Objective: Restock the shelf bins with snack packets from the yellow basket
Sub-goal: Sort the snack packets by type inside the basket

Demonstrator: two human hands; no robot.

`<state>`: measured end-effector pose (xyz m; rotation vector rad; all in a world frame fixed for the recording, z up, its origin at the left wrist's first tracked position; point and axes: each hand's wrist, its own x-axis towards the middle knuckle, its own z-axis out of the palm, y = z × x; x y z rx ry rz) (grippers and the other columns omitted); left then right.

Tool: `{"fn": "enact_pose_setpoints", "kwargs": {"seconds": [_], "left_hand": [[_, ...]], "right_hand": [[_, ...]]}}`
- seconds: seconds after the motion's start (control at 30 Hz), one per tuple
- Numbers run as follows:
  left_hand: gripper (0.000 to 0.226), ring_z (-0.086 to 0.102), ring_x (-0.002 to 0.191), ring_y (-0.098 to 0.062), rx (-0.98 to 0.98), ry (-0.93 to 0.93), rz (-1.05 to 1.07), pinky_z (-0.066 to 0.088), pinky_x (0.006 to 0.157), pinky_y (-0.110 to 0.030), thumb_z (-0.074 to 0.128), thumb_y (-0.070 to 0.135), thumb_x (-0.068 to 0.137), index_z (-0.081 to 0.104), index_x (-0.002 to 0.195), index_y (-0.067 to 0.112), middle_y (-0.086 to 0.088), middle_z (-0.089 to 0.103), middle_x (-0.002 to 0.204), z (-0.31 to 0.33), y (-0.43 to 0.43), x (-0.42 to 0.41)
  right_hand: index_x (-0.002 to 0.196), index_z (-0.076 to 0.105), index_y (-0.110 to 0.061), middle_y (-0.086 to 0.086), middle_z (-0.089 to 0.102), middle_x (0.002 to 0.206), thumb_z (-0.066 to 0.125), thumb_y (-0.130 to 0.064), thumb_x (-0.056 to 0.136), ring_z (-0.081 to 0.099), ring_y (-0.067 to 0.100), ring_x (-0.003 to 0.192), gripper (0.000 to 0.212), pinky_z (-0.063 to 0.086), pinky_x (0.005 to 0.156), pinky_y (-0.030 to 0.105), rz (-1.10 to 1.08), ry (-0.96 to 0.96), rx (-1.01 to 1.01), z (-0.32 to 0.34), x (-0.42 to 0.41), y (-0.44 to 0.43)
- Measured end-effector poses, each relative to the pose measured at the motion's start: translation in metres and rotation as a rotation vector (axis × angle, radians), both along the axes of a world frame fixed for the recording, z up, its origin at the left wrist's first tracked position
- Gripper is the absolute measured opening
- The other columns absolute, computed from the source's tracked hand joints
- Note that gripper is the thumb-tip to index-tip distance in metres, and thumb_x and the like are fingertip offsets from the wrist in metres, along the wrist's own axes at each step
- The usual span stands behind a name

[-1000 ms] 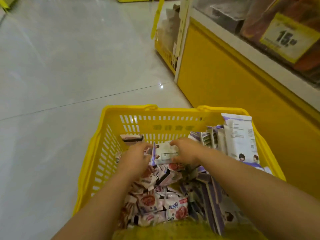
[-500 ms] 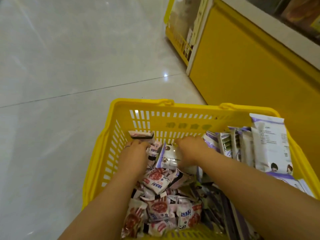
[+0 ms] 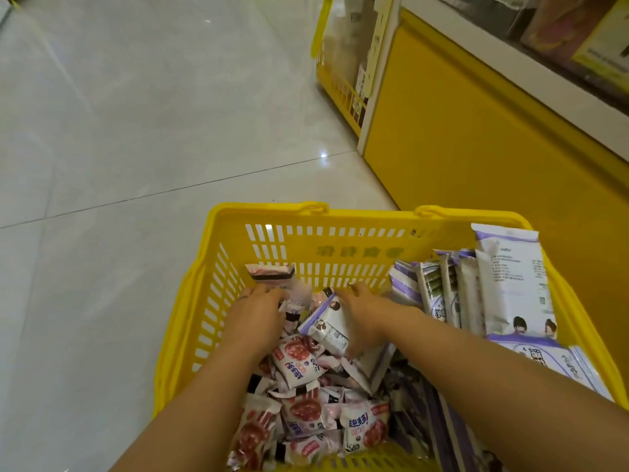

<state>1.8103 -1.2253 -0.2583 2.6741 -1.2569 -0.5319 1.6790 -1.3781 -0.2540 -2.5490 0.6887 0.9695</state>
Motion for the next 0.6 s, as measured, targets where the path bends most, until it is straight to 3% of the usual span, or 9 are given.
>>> {"fn": "enact_pose_setpoints", "kwargs": {"seconds": [0.17,0.23,0.33,0.5,0.6], "left_hand": [[0.038,0.039,0.127,-0.021,0.0,0.0,-0.002,0.038,0.099,-0.033,0.049,0.029,0.096,0.048,0.134,0.031,0.003,0.049,0.137,-0.001,-0.001,0.0],[0.038,0.039,0.127,-0.021,-0.01,0.003,-0.001,0.038,0.099,-0.033,0.049,0.03,0.097,0.049,0.134,0.031,0.004,0.049,0.138,-0.002,-0.001,0.0],[0.037,0.039,0.126,-0.021,-0.019,0.007,0.002,0.038,0.098,-0.033,0.05,0.03,0.096,0.05,0.133,0.031,0.004,0.05,0.137,-0.002,-0.002,-0.001],[0.037,0.041,0.125,-0.021,-0.033,0.024,0.016,0.039,0.099,-0.034,0.052,0.03,0.095,0.051,0.132,0.029,0.003,0.051,0.135,-0.002,-0.002,0.0],[0.038,0.043,0.123,-0.022,-0.06,0.058,0.034,0.042,0.097,-0.035,0.054,0.028,0.094,0.051,0.132,0.029,0.002,0.051,0.135,0.0,-0.004,0.002]], "right_hand": [[0.146,0.024,-0.014,0.011,0.031,0.145,0.079,-0.06,0.061,0.027,0.035,0.133,0.111,0.035,0.105,0.052,0.059,0.089,-0.1,-0.004,0.005,0.0],[0.147,0.02,-0.015,0.009,0.028,0.147,0.081,-0.058,0.06,0.022,0.036,0.136,0.115,0.033,0.107,0.053,0.001,0.065,-0.066,-0.006,0.005,0.0],[0.15,0.011,-0.016,0.01,0.032,0.15,0.083,-0.055,0.06,0.03,0.039,0.136,0.122,0.037,0.106,0.051,-0.08,0.036,0.046,-0.01,0.005,0.005],[0.148,0.015,-0.02,0.01,0.053,0.127,0.081,-0.039,0.066,0.051,0.034,0.11,0.107,0.052,0.083,0.041,-0.089,-0.012,0.015,-0.002,0.012,0.011],[0.148,0.017,-0.021,0.005,0.056,0.115,0.077,-0.032,0.073,0.057,0.025,0.095,0.096,0.052,0.077,0.035,-0.253,-0.105,0.177,0.022,0.014,0.002]]}}
